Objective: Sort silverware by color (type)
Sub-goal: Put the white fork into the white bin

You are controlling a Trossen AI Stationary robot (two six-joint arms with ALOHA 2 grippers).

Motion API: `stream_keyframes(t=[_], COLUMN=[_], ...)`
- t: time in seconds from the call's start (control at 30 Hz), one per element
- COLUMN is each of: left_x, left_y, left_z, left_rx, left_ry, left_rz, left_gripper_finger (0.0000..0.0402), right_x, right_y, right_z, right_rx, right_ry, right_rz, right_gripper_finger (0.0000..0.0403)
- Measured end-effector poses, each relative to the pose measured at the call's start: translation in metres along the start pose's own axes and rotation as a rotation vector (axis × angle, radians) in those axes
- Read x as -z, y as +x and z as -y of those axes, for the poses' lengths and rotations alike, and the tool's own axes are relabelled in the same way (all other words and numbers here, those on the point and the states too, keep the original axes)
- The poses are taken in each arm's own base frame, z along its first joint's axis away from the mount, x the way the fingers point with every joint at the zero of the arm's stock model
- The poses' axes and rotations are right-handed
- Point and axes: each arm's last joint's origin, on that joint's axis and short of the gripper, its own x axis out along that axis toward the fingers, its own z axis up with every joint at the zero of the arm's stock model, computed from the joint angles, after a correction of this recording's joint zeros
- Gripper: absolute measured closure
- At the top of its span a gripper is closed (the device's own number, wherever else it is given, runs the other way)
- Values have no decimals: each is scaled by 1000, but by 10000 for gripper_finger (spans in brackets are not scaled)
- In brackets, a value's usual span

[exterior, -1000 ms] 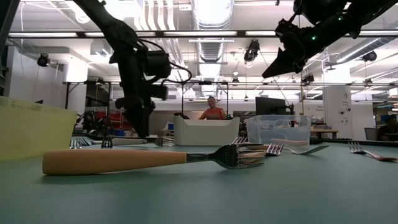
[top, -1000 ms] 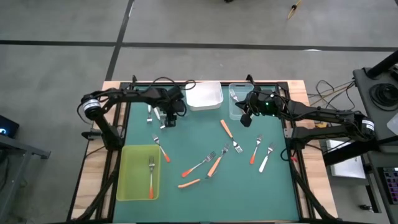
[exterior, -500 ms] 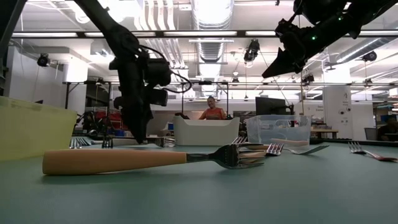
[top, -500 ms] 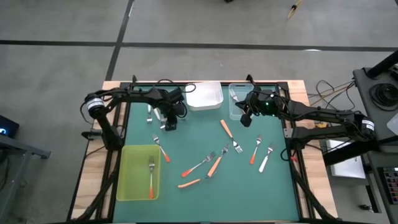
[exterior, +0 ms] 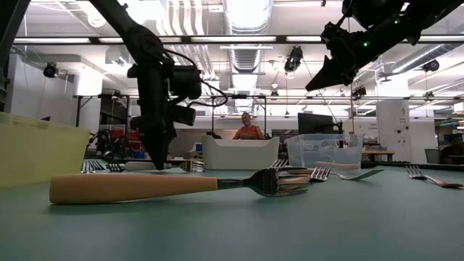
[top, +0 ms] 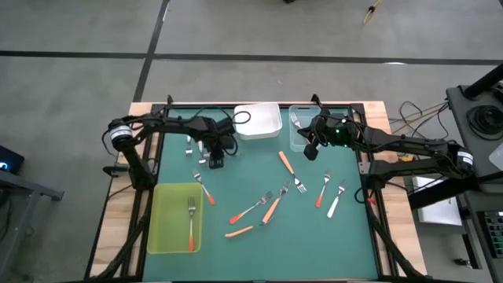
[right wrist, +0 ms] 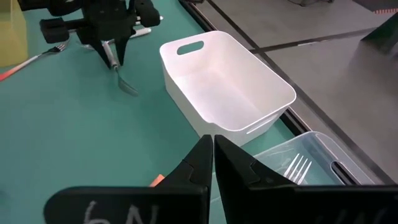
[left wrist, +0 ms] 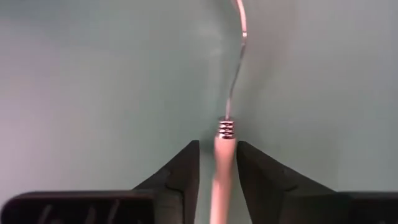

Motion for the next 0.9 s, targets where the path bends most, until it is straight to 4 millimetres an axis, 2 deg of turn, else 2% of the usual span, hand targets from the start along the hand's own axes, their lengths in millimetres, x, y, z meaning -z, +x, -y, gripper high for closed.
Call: stream_keyframes(t=[0.27, 0.5, 0.9], left_x=[-1, -4, -10], left_y=[0, 0, 1], left_z=[5, 16, 38], left_rx=[1, -34, -95], left_ry=[-15, 0, 11], left_rz=[-3, -16, -19], left_gripper_finger=[389, 376, 379], right_x=[0, 0, 0], right_y=[0, 0, 0], right_z=[0, 0, 0], right_rx=[0, 0, 0], right_ry=[0, 0, 0], right_rz=[0, 0, 0], right_gripper_finger=[394, 394, 394])
